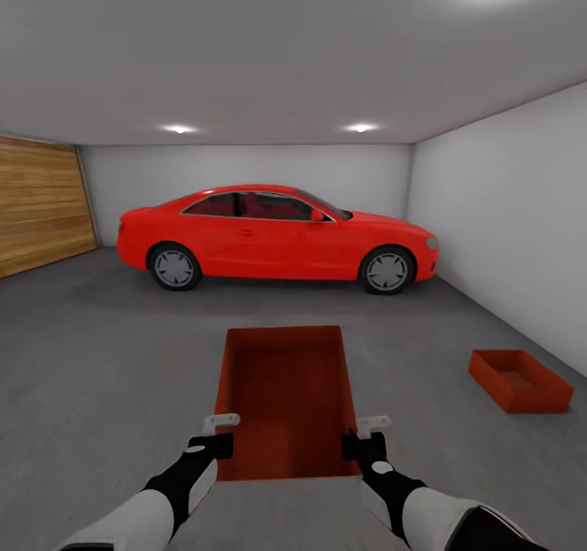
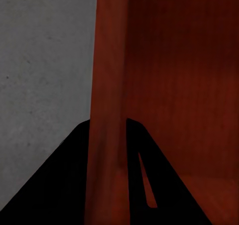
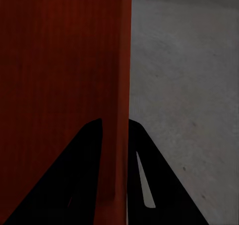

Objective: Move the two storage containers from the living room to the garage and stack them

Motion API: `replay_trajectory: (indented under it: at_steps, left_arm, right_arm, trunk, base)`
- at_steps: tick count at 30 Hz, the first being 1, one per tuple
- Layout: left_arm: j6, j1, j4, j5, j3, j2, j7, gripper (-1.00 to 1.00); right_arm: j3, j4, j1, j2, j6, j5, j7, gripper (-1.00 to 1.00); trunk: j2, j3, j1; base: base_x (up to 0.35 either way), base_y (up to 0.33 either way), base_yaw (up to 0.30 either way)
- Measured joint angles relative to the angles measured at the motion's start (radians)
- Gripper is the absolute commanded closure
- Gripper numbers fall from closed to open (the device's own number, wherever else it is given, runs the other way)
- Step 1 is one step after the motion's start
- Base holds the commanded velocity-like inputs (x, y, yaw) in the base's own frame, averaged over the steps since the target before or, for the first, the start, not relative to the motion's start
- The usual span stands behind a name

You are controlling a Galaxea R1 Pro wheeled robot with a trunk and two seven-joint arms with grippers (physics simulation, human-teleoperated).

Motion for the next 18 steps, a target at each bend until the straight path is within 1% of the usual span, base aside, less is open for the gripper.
replay_trajectory:
  at_steps: [18]
  left_arm:
    - [0.0, 0.0, 0.0, 0.0, 0.0, 0.0, 0.0, 1.0]
  right_arm:
    - [0.0, 0.0, 0.0, 0.0, 0.0, 0.0, 0.0, 1.0]
  trunk:
    - [0.0, 0.0, 0.0]
  base:
    - [0.322, 0.0, 0.0]
